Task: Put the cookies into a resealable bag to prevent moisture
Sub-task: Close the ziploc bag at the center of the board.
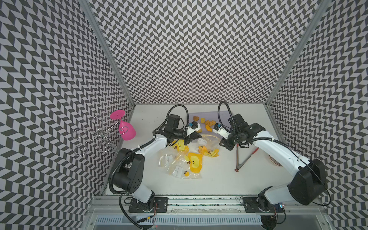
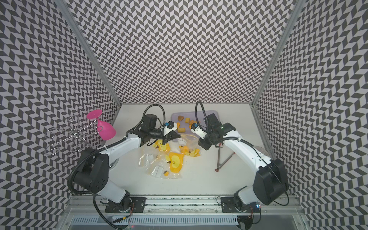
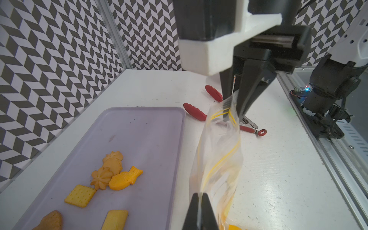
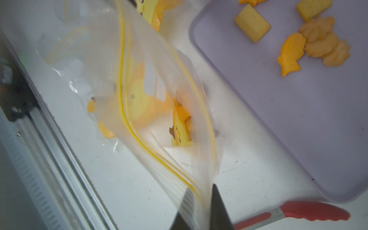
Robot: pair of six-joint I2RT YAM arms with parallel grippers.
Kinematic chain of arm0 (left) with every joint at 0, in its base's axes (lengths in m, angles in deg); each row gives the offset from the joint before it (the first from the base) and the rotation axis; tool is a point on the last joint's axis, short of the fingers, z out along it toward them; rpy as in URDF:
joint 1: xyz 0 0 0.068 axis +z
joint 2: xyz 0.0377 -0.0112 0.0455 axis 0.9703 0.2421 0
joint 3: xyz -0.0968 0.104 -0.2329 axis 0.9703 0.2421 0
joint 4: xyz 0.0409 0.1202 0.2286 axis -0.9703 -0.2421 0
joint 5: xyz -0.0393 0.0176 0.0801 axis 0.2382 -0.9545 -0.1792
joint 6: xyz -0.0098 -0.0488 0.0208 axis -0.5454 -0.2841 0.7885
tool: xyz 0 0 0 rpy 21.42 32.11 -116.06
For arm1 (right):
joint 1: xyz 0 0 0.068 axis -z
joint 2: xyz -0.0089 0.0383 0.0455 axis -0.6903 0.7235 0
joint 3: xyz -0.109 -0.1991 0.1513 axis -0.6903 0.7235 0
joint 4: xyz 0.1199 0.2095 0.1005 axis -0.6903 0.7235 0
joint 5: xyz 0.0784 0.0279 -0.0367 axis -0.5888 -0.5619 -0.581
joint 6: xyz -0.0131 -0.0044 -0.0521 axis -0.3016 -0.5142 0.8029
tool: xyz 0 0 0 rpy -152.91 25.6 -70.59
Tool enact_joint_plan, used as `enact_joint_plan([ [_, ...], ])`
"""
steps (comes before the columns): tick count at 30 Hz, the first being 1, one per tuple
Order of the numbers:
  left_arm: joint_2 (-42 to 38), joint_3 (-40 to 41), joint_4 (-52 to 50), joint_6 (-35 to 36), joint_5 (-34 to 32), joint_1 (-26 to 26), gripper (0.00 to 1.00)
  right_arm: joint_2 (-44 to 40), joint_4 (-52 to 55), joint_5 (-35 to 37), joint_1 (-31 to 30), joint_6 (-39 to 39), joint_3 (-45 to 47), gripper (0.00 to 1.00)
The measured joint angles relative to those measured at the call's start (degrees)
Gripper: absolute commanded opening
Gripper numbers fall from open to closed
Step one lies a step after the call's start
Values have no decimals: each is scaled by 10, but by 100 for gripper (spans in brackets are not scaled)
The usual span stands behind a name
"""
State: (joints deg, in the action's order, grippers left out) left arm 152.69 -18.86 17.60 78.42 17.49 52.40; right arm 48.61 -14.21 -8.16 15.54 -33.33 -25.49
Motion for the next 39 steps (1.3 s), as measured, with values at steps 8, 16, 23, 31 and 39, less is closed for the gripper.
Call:
enact_joint_plan([
  [8, 0, 0, 0, 1, 0, 0, 0, 0, -13, -14, -3, 8, 0, 18],
  [16, 0, 0, -3, 7, -4, 0, 0, -1, -23, -21, -7, 23, 0, 0],
  [23, 0, 0, -4, 8, -5, 0, 0, -2, -30, -23, -11, 30, 0, 2],
  [31, 0, 0, -7, 13, -5, 0, 0, -3, -42, -25, -13, 30, 0, 21],
  [39, 0, 0, -8, 20, -4, 0, 0, -3, -52, -28, -14, 32, 0, 18],
])
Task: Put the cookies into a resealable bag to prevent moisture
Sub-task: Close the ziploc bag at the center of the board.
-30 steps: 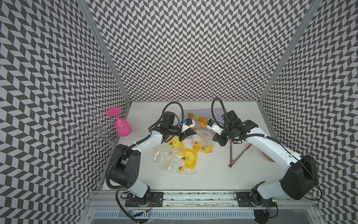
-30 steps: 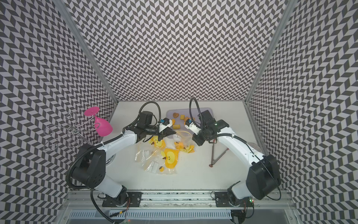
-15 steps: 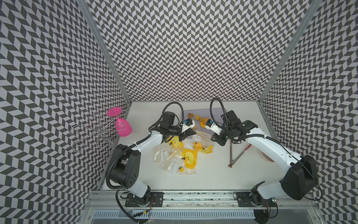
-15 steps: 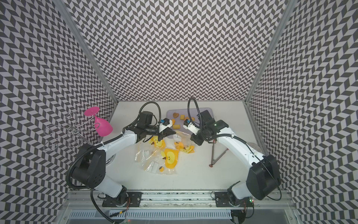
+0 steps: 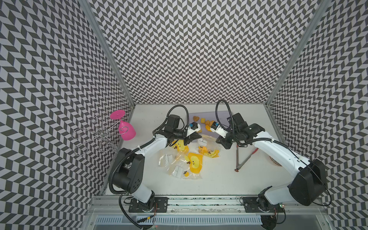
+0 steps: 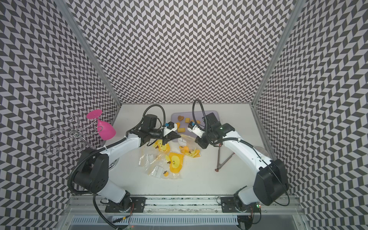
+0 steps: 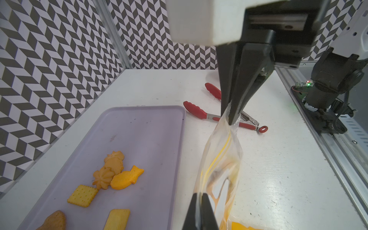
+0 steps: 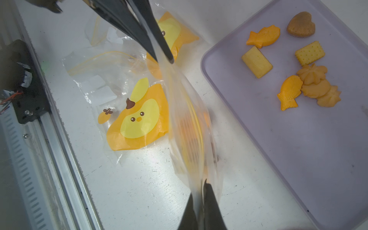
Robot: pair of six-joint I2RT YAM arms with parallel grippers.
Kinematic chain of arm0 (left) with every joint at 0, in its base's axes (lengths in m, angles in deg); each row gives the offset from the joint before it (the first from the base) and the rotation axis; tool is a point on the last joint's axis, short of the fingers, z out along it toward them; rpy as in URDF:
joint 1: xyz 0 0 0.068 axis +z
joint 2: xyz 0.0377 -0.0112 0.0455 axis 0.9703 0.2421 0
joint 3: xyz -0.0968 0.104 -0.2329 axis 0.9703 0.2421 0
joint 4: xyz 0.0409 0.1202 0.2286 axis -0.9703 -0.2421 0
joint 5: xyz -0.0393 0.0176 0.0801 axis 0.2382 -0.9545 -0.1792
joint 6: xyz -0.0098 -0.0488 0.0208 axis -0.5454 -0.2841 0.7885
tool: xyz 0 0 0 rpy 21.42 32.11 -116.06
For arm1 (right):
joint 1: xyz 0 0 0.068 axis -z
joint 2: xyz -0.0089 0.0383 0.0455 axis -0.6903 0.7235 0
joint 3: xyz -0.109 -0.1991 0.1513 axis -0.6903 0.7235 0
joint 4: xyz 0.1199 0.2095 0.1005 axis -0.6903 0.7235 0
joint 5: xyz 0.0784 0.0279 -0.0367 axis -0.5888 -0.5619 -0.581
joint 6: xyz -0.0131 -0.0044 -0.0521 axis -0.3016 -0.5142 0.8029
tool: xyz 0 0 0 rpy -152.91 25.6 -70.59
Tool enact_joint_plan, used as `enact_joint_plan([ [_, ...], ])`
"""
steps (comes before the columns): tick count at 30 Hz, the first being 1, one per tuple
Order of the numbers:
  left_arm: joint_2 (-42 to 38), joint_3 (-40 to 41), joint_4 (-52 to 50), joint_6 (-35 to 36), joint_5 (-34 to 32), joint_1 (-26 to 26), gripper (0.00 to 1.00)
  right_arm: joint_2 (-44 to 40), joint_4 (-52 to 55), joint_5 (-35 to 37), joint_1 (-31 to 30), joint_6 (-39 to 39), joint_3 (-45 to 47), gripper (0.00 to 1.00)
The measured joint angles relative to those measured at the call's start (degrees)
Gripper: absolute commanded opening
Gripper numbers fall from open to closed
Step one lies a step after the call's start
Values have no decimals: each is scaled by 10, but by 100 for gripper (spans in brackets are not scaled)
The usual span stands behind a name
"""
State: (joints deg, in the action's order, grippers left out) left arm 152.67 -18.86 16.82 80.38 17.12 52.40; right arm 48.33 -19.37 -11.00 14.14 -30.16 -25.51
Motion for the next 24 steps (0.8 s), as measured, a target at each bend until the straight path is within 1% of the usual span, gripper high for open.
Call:
enact_joint_plan([
  [1, 0, 0, 0, 0, 0, 0, 0, 0, -2, -1, 0, 3, 0, 1],
  [2, 0, 0, 0, 0, 0, 0, 0, 0, -4, -2, 0, 2, 0, 0],
  [3, 0, 0, 0, 1, 0, 0, 0, 0, -4, -3, -1, 3, 0, 6],
  [4, 0, 0, 0, 1, 0, 0, 0, 0, -4, -3, -1, 0, 0, 28],
  [5, 0, 0, 0, 1, 0, 0, 0, 0, -5, -3, -1, -1, 0, 38],
  [6, 0, 0, 0, 1, 0, 0, 0, 0, -7, -3, -2, 1, 0, 24],
  [7, 0, 0, 0, 2, 0, 0, 0, 0, -9, -3, -3, 4, 0, 7],
  [8, 0, 0, 0, 1, 0, 0, 0, 0, -12, -3, -5, 5, 0, 0],
  [9, 0, 0, 0, 2, 0, 0, 0, 0, -14, -4, -7, 2, 0, 3],
  [10, 0, 0, 0, 2, 0, 0, 0, 0, -15, -5, -7, 1, 0, 26],
  [11, 0, 0, 0, 2, 0, 0, 0, 0, -16, -5, -7, 0, 0, 33],
  [12, 0, 0, 0, 2, 0, 0, 0, 0, -18, -4, -8, 3, 0, 19],
  [13, 0, 0, 0, 2, 0, 0, 0, 0, -20, -5, -9, 3, 0, 2],
  [14, 0, 0, 0, 2, 0, 0, 0, 0, -23, -6, -11, 4, 0, 0],
  [15, 0, 0, 0, 2, -1, 0, 0, 0, -26, -7, -12, 3, 0, 0],
  [16, 0, 0, 0, 2, -1, 0, 0, 0, -28, -8, -13, 3, 0, 18],
  [17, 0, 0, 0, 2, -1, 0, 0, 0, -29, -8, -14, 1, 0, 26],
  [19, 0, 0, 0, 2, -1, 0, 0, 0, -34, -8, -16, 3, 0, 5],
  [20, 0, 0, 0, 2, -1, 0, 0, 0, -37, -8, -17, 5, 0, 1],
  [22, 0, 0, 0, 2, -1, 0, 0, 0, -38, -8, -19, 2, 0, 33],
  [23, 0, 0, 0, 2, -1, 0, 0, 0, -40, -8, -19, 2, 0, 35],
  [24, 0, 0, 0, 2, -1, 0, 0, 0, -43, -7, -19, 5, 0, 27],
])
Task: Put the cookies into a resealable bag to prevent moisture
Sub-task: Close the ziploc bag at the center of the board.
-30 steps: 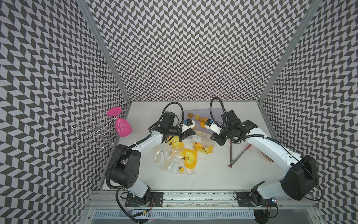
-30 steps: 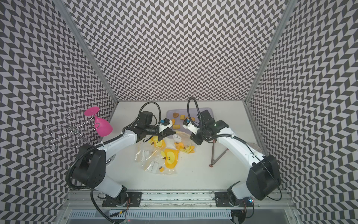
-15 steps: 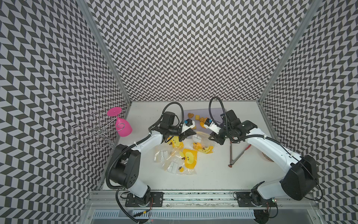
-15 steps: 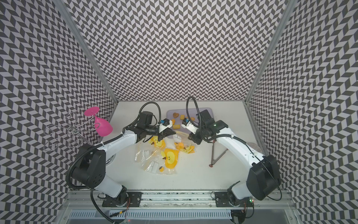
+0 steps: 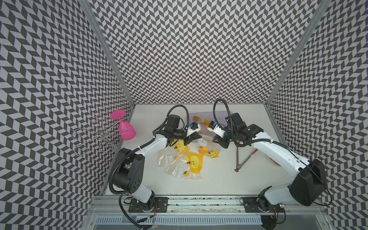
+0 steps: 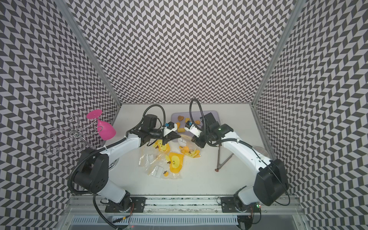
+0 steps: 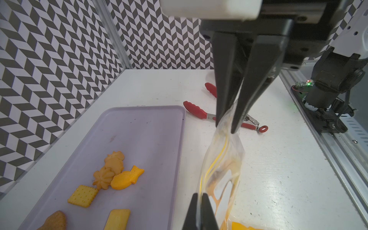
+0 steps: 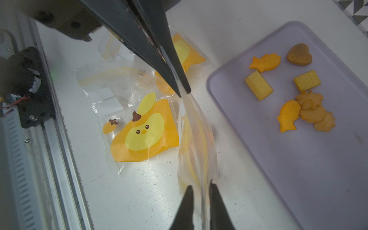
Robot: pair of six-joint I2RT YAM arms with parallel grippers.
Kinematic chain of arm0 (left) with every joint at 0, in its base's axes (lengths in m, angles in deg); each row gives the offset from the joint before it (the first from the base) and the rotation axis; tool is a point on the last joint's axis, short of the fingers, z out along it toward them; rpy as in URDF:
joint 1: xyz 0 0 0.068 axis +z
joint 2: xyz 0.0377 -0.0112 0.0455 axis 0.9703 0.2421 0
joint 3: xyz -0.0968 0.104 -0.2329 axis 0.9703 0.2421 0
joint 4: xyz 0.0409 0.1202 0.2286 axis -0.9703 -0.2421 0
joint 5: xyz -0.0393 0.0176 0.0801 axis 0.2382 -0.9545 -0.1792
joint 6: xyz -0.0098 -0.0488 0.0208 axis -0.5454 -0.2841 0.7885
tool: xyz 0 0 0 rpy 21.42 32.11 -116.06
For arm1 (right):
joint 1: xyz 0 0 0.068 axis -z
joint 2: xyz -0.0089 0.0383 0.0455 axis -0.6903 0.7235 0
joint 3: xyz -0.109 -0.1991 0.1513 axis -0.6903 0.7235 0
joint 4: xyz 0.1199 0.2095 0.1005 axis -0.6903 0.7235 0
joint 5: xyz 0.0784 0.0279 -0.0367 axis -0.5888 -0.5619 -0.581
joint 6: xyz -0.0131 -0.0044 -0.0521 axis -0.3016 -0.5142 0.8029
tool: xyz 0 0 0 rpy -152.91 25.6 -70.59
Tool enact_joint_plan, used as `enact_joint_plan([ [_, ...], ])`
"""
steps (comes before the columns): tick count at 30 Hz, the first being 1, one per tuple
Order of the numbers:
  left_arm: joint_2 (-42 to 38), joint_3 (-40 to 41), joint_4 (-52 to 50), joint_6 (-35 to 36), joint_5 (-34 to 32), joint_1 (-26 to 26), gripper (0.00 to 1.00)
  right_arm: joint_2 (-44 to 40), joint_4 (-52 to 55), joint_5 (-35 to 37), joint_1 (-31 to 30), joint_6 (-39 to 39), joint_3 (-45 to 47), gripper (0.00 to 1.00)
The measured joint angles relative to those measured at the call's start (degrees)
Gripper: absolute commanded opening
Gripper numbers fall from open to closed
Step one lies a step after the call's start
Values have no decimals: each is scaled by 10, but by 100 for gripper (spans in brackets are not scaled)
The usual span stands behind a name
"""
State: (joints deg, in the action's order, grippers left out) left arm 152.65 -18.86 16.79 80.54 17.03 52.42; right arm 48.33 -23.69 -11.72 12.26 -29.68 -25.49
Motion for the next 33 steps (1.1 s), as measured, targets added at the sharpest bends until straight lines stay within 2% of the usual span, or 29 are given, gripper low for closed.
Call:
enact_joint_plan([
  [1, 0, 0, 0, 0, 0, 0, 0, 0, -2, 1, 0, 1, 0, 12],
  [2, 0, 0, 0, 0, 0, 0, 0, 0, -3, 1, -1, 4, 0, 5],
  [3, 0, 0, 0, 0, 0, 0, 0, 0, -3, 1, -3, 1, 0, 9],
  [4, 0, 0, 0, 0, 0, 0, 0, 0, -3, 1, -3, -1, 0, 27],
  [5, 0, 0, 0, 0, 0, 0, 0, 0, -3, 1, -4, -3, 0, 30],
  [7, 0, 0, 0, 0, 0, 0, 0, 1, -5, 3, -7, 3, 0, 2],
  [8, 0, 0, 0, 0, 0, 0, 0, 1, -6, 3, -7, 3, 0, 0],
  [9, 0, 0, 0, 0, 0, 0, 0, 3, -7, 3, -7, 3, 0, 8],
  [10, 0, 0, 0, 0, 0, 0, 0, 5, -7, 3, -7, -2, 0, 24],
  [11, 0, 0, 0, 0, 0, 0, 0, 7, -8, 3, -7, -3, 0, 21],
  [12, 0, 0, 0, 0, 0, 0, 0, 11, -9, 3, -7, 2, 0, 2],
  [13, 0, 0, 0, 0, 0, 0, 0, 14, -11, 2, -8, 3, 0, 0],
  [14, 0, 0, 0, 0, 0, 0, 0, 18, -11, 0, -9, -2, 0, 0],
  [15, -1, 0, 0, 0, -1, 0, 0, 22, -12, -2, -9, -2, 0, 15],
  [16, -1, 0, 0, 0, -1, 0, 0, 24, -13, -2, -10, -3, 0, 21],
  [18, -1, 0, 0, 0, 0, 0, 0, 30, -19, -4, -12, 0, 0, 0],
  [19, -1, 0, 0, 0, 0, 0, 0, 32, -20, -6, -12, -3, 0, 0],
  [20, -1, 0, -1, 1, 0, 0, 0, 34, -21, -8, -12, -5, 0, 5],
  [21, -1, 0, -1, 2, 0, 0, 0, 36, -21, -10, -12, -3, 0, 24],
  [22, -1, 0, -1, 2, 0, 1, 0, 37, -23, -11, -12, -5, 0, 24],
  [23, -1, 0, -1, 3, 1, 1, 0, 38, -26, -13, -13, -2, 0, 7],
  [24, -1, 0, -2, 3, 2, 1, 0, 38, -29, -15, -13, -1, 0, 0],
  [25, -1, 0, -3, 4, 2, 1, 0, 38, -32, -19, -13, -4, 0, 0],
  [27, -2, 0, -5, 8, 5, 1, 0, 38, -33, -27, -14, -4, 0, 22],
  [28, -2, 0, -7, 11, 7, 1, 0, 38, -34, -32, -14, -5, 0, 14],
  [29, -3, 0, -10, 14, 10, 1, 0, 38, -38, -35, -14, -1, 0, 0],
  [31, -3, 0, -15, 18, 13, 1, 0, 38, -44, -44, -14, 1, 0, 0],
  [32, -3, 0, -16, 20, 15, 1, 0, 38, -44, -47, -14, -2, 0, 12],
  [33, -3, 0, -17, 21, 16, 1, 0, 39, -45, -50, -14, -2, 0, 17],
])
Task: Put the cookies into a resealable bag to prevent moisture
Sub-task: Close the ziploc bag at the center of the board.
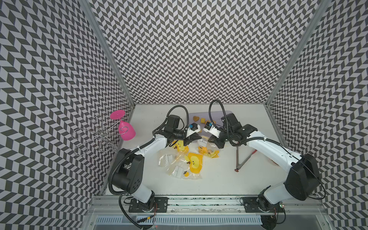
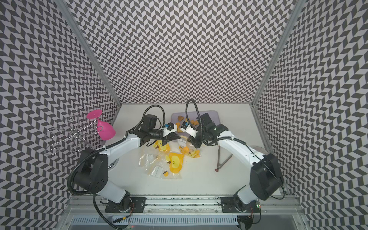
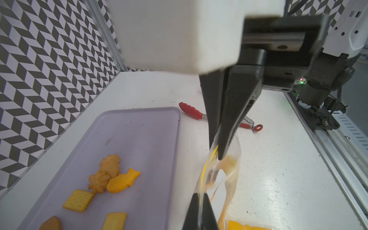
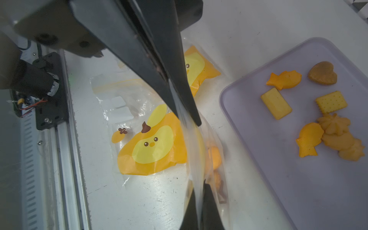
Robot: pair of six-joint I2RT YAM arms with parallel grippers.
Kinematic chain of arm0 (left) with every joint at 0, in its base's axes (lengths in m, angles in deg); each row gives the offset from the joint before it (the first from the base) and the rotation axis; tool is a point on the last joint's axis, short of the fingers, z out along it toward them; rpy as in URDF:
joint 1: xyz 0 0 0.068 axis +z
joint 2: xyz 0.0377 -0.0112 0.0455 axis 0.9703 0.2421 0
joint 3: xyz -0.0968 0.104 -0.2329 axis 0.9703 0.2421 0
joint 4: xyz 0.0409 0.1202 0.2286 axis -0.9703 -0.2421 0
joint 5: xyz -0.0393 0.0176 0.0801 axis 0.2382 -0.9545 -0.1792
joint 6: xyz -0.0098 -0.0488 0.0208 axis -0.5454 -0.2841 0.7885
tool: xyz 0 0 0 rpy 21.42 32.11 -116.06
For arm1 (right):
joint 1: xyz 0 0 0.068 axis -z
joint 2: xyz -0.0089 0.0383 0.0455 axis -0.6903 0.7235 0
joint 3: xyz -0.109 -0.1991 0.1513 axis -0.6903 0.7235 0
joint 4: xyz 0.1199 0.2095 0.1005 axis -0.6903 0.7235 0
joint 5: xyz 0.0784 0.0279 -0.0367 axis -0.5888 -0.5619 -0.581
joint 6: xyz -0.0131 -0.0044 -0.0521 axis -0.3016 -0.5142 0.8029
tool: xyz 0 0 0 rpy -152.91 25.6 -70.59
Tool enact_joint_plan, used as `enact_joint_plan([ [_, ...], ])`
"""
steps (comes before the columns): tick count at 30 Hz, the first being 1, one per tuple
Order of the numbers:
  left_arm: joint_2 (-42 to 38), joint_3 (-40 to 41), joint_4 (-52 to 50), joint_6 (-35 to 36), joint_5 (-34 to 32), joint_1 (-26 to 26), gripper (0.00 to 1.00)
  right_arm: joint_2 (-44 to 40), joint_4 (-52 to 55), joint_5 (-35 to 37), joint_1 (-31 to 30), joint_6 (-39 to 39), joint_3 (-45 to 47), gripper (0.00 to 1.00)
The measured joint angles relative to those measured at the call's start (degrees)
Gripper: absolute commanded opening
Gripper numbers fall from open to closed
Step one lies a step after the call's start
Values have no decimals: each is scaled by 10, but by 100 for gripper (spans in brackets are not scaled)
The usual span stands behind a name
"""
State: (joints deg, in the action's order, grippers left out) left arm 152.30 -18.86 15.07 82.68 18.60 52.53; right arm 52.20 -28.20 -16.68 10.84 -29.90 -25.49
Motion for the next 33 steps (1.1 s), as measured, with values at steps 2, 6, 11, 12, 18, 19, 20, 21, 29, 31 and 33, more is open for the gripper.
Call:
enact_joint_plan([
  [2, 0, 0, -2, 2, 2, 0, 0, 1, -5, -6, 0, 3, 0, 0],
  [6, 0, 0, -6, 6, 7, 0, 0, 3, -9, -18, 0, 0, 0, 20],
  [11, 0, 0, -9, 7, 12, 0, 0, 3, -24, -31, 0, 2, 0, 6],
  [12, 0, 0, -9, 7, 13, 0, 0, 4, -25, -34, 0, 0, 0, 13],
  [18, 0, 0, -11, 11, 16, 0, 0, 14, -39, -49, 0, -2, 0, 12],
  [19, 0, 0, -12, 11, 19, 0, 0, 15, -42, -52, 0, -1, 0, 1],
  [20, 0, 0, -12, 11, 22, 0, 0, 15, -46, -56, 0, 1, 0, 0],
  [21, 0, 0, -12, 11, 24, 0, 0, 16, -47, -58, 0, -2, 0, 0],
  [29, 0, 0, -13, 13, 44, 3, 0, 16, -73, -83, 0, 1, 7, 2],
  [31, 0, 0, -15, 13, 46, 3, 0, 16, -77, -89, 0, 0, 10, 8],
  [33, 0, 0, -16, 13, 52, 2, 0, 16, -83, -96, 0, 2, 11, 1],
])
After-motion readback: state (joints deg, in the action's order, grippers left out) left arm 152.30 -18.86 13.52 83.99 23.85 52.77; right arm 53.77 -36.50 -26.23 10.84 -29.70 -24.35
